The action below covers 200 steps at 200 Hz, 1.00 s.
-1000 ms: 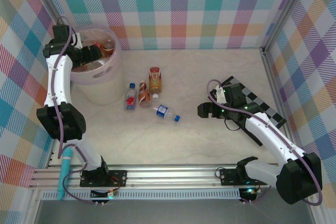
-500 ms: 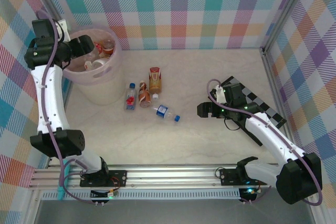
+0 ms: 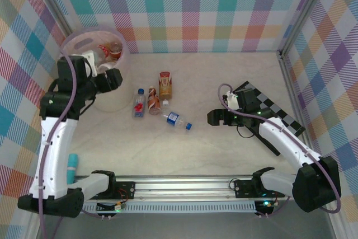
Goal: Put the plastic bottles in the bin
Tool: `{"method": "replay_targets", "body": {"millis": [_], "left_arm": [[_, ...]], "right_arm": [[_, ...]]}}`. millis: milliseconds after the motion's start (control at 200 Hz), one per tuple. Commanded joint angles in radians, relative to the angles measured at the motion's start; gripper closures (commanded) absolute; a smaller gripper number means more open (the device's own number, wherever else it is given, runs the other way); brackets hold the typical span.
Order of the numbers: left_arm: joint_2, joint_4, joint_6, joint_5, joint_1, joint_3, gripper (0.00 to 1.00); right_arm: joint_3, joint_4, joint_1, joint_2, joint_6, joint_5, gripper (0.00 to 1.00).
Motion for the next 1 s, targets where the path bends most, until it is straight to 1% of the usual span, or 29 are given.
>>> {"method": "replay_targets", "body": {"millis": [0, 135, 210, 335, 390, 470, 555, 660, 725, 785, 870, 995], "left_arm": [[-0.054, 0.052, -0.092, -0.057, -0.078, -0.08, 0.22], [-0.093, 0.069, -0.173, -0.124, -0.228, -0.201, 0.22], [-0.128, 0.116, -0.293, -0.224, -0.318, -0.301, 0.22], [-0.185, 0.29, -0.496, -0.324, -0.444, -0.501, 0.24], [-0.178, 0.35, -0.577, -0.368, -0.49, -0.563, 0.24], [-0.125, 0.417, -0.674, -0.398, -0.541, -0.62, 0.24], [-0.046, 0.477, -0.765, -0.409, -0.584, -0.64, 0.23], [0.065, 0.539, -0.875, -0.41, -0.618, -0.643, 0.19], [0.13, 0.587, -0.928, -0.402, -0.635, -0.642, 0.11], [0.188, 0.63, -0.973, -0.391, -0.644, -0.641, 0.07], [0.266, 0.689, -1.026, -0.384, -0.651, -0.637, 0.0], [0.351, 0.716, -1.094, -0.382, -0.653, -0.63, 0.0]], "right_arm": [[0.007, 0.038, 0.017, 0.013, -0.035, -0.023, 0.05], [0.014, 0.037, 0.023, 0.027, -0.031, 0.002, 0.05], [0.01, 0.037, 0.022, 0.03, -0.021, 0.017, 0.05], [0.001, 0.038, 0.023, 0.036, -0.002, 0.03, 0.05], [0.006, 0.031, 0.024, 0.042, 0.001, 0.032, 0.05], [0.009, 0.021, 0.024, 0.042, 0.0, 0.039, 0.05], [0.012, 0.014, 0.023, 0.038, -0.002, 0.05, 0.04], [0.01, 0.011, 0.023, 0.033, 0.0, 0.054, 0.04], [0.006, 0.009, 0.024, 0.03, 0.002, 0.055, 0.04], [0.004, 0.008, 0.024, 0.027, 0.0, 0.057, 0.04], [0.004, -0.001, 0.024, 0.023, -0.005, 0.065, 0.04], [0.005, -0.015, 0.024, 0.012, -0.014, 0.082, 0.04]]}}
